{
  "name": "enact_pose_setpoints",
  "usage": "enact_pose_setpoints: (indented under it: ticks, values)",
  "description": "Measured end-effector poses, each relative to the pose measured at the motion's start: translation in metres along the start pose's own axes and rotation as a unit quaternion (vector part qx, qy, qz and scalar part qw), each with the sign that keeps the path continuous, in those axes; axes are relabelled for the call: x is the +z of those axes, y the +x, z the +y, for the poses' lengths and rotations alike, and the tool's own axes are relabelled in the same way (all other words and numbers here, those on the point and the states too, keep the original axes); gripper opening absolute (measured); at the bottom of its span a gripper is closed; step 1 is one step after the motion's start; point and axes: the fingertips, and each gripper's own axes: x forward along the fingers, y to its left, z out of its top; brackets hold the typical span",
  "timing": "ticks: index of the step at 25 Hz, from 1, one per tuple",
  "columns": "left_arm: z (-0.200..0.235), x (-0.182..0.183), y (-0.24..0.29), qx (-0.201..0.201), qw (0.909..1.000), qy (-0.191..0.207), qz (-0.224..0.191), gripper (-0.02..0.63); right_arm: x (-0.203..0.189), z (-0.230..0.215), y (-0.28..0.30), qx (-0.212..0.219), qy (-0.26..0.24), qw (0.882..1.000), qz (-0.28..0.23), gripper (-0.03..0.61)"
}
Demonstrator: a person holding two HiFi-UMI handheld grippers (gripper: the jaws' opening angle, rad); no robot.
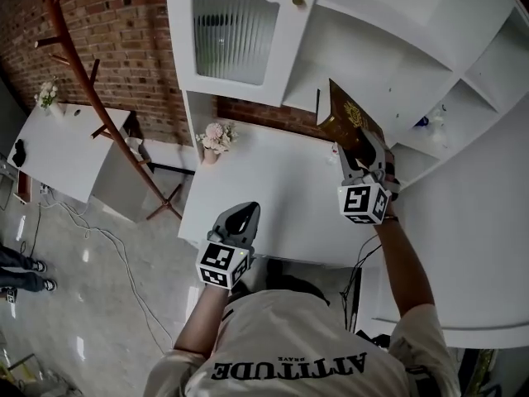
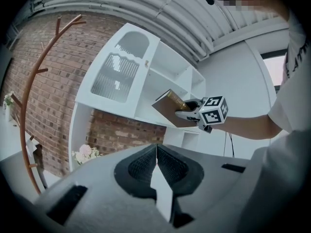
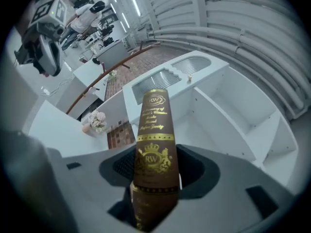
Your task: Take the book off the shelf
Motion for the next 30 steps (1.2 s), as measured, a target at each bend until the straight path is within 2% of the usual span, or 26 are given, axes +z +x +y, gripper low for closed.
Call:
enact_pose_setpoints:
  ticks: [4, 9, 12, 21, 30]
  values:
    - [-0.008, -0.008, 0.002, -0.017, 0.9998, 0.0, 0.01, 0.026, -0.012, 0.002, -0.027, -0.001, 0.084, 0.996, 0.011, 0.236]
    - [-0.022, -0.01, 0.007, -0.035, 0.9993, 0.002, 0.015, 0.026, -0.034, 0.007, -0.05, 0.002, 0.155, 0.988, 0.022, 0.236]
    - [-0.031, -0.01, 0.01, -0.036, 0.9992, 0.005, 0.015, 0.026, -0.044, 0.01, -0.064, -0.001, 0.209, 0.978, 0.012, 0.236]
    - [-0.054, -0.003, 0.02, -0.009, 0.9998, 0.018, 0.01, 0.026, -0.086, 0.004, -0.097, -0.02, 0.322, 0.946, -0.019, 0.235]
    - [-0.078, 0.011, 0.032, 0.029, 0.9992, 0.027, -0.002, 0.026, -0.117, -0.003, -0.134, -0.009, 0.406, 0.912, -0.056, 0.235]
